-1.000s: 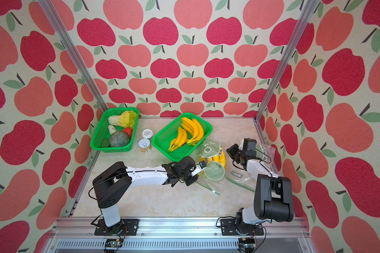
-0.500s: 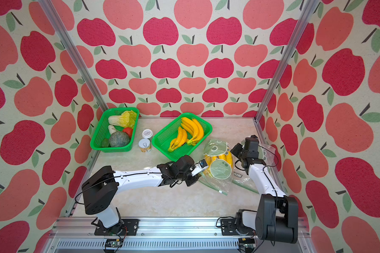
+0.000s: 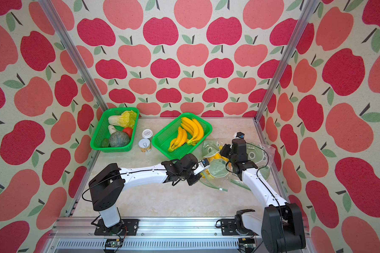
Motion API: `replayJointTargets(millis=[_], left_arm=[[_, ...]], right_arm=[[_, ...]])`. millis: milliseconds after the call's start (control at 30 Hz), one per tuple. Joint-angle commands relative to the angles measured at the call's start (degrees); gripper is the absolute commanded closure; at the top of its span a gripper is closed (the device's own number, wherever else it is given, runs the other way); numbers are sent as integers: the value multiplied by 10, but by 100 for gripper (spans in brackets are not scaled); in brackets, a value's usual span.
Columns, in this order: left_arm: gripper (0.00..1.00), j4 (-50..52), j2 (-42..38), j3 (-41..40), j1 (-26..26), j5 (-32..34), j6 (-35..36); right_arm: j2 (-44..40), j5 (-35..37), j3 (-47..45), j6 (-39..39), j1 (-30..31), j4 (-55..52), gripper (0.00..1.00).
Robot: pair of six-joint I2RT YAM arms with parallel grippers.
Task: Open the zip-top bag and take out the banana
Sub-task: Pick up the banana from the zipper food storage bag.
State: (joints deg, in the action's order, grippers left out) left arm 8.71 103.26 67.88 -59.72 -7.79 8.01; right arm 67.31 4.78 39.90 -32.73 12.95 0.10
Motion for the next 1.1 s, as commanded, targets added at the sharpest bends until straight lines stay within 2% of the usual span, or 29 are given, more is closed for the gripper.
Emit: replayJointTargets(millis=[0, 133, 333, 567, 700, 833, 933, 1067], left_arm=[[95, 7, -12, 0, -4, -15, -9], [95, 10, -43, -45, -9, -11, -12], [95, 24, -73, -86, -15, -9, -23], [95, 43, -88, -113, -20, -18, -32], [95, 48, -82, -103, -17, -14, -38], [95, 71, -46, -47, -13, 0, -37], [96, 95, -20, -26, -11, 18, -30], [96, 101, -28, -51, -9, 31, -27]], right_arm=[[-17, 47, -17, 5, -35, -21, 100], [-21, 29, -17, 9, -86, -13, 100], [-5, 68, 9, 20, -88, -17, 100], [-2, 85, 13, 0, -103, -21, 100], [-7, 42, 2, -8, -95, 2, 100], [0, 53, 1, -13, -69, -5, 100], [14, 13, -3, -46, -113, -11, 100], [41, -48, 0, -60, -166, -11, 100]])
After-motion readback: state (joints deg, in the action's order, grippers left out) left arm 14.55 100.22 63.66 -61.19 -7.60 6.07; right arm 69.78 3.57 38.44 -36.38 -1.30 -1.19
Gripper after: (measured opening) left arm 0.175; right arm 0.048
